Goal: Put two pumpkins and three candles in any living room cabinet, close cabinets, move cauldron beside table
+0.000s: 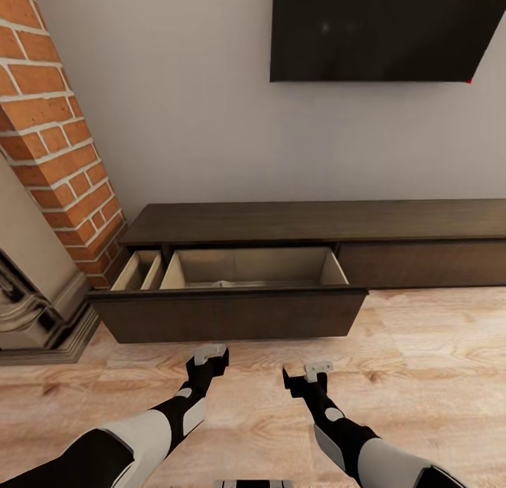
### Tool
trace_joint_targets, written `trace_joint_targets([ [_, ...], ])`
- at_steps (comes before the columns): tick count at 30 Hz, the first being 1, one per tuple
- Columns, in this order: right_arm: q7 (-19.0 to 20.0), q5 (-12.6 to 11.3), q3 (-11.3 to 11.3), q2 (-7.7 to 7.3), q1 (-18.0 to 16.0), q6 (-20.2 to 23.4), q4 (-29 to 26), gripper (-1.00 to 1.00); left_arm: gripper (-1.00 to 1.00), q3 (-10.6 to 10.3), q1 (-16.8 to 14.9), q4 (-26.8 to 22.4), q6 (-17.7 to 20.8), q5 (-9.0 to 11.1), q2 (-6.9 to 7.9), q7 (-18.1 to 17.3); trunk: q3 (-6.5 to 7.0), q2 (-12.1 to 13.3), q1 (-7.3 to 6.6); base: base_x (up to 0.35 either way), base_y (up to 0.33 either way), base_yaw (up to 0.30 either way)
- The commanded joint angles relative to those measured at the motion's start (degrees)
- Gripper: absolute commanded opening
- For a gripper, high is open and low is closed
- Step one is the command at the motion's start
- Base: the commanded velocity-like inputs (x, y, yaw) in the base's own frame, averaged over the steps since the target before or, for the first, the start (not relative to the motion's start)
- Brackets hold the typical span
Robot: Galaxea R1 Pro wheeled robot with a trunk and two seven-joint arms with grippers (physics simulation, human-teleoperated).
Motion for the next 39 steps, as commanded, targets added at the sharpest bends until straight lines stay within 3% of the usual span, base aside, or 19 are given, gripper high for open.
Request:
trace_joint_targets([
  [1, -0.41, -0.21, 0.49, 0.00, 0.05, -0.19, 0.01, 1.00, 1.00, -0.50, -0.03, 0.07, -0.19, 0.30, -0.02, 0.17, -0.05, -0.02, -0.02, 0.000, 0.000, 0.000],
  [31, -0.43, -0.55, 0.23, -0.09, 0.49, -0.45, 0.01, 1.00, 1.00, -0.50, -0.02, 1.47, -0.11, 0.19, -0.02, 0.25, -0.05, -0.02, -0.02, 0.001, 0.000, 0.000],
  [39, -0.46, -0.56, 0.23, -0.09, 0.49, -0.42, 0.01, 1.00, 1.00, -0.50, -0.02, 1.56, -0.11, 0.19, -0.02, 0.25, -0.05, -0.02, -0.02, 0.228, 0.000, 0.000],
])
